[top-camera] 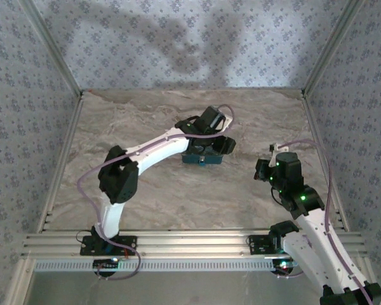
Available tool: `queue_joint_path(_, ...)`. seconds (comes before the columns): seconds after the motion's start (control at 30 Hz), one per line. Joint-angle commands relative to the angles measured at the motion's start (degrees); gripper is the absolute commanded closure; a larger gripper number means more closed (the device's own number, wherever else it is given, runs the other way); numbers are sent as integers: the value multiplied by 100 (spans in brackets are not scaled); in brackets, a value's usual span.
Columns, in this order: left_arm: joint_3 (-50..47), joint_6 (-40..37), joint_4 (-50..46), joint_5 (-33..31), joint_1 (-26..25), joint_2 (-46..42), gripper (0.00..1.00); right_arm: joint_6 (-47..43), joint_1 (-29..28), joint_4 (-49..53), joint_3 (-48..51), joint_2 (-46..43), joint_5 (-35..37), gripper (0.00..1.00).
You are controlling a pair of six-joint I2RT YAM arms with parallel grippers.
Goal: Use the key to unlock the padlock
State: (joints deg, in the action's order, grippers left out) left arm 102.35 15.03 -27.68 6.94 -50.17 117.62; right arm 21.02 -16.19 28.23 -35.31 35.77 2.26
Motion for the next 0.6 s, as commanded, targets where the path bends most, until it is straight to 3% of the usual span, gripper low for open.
queue_joint_path(0.0, 450, 5, -447, -63, -47, 345, 31, 163, 38, 237, -178, -49, 282, 100)
queue_joint_path(0.27, 850, 35, -699, 192, -107, 857, 33, 157, 57, 293, -152, -26, 315, 100)
queue_joint_path(0.57, 502, 27, -715, 364, -175, 768, 33, 96, 106, 324, -166, 126, 178, 100)
